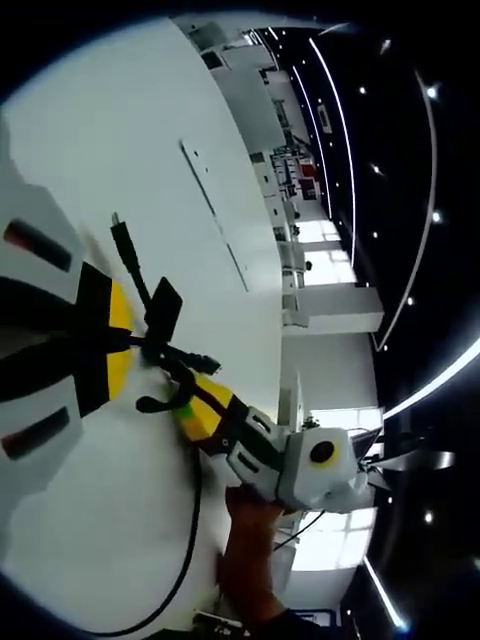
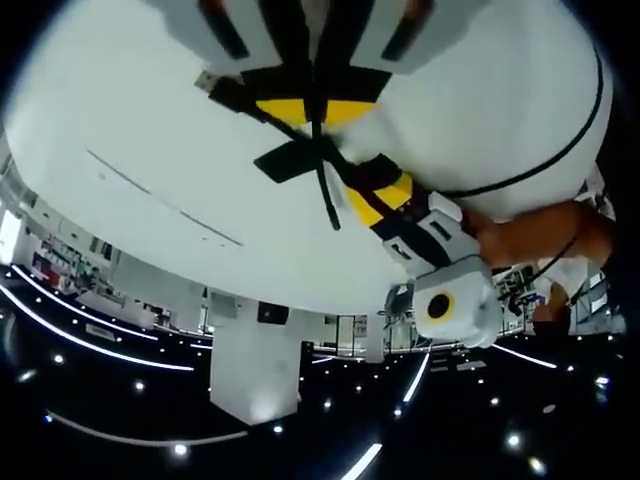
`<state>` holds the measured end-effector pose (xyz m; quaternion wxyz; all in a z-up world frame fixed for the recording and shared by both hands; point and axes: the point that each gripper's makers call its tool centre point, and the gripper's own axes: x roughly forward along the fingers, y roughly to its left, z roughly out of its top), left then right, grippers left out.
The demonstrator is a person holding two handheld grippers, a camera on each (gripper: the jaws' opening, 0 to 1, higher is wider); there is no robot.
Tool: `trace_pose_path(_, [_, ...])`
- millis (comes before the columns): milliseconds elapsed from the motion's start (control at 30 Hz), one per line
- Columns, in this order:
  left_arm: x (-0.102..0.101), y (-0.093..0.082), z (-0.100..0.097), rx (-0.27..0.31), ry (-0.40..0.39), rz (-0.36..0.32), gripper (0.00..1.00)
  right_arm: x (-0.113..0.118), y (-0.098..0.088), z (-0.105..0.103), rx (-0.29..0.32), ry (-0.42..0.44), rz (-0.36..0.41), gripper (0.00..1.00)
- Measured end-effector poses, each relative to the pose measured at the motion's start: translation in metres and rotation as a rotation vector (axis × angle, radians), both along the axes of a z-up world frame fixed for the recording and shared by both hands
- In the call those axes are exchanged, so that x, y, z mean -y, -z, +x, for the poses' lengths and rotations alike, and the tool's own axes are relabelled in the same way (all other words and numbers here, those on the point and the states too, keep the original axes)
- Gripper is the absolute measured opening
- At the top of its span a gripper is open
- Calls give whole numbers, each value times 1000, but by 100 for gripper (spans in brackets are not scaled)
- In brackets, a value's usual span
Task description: Find the charging cable on the desk, coil it up and secure with Velcro.
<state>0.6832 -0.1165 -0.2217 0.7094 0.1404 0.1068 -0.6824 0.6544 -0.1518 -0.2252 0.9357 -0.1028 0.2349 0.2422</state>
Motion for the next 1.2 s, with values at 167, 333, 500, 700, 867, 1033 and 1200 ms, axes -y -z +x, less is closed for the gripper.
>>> trace_pose_path(167, [-1,0,0,1,-3,-5,5,0,2,0,1,-5,0,4])
trace_pose_path(333, [-1,-1,0,11,-6,-2,5,-2,3,-1,0,-7,4,4])
trace_pose_path(500, [-5,-11,4,25,-29,-36,4,-3,5,-2,-9,3,17,4])
trace_pose_path(700, [-7,-29,8,30,-56,-116,8,-5,5,-3,-10,2,14,4])
trace_pose_path(867, [3,-34,9,27,-71,-151,8,-6,6,-3,-14,-5,13,4])
trace_pose_path(1033, [8,-24,22,-4,-145,-105,10,-5,5,-2,-11,-14,1,4])
trace_pose_path(1200, [8,-20,27,-15,-166,-96,8,-4,5,0,-15,-16,6,4])
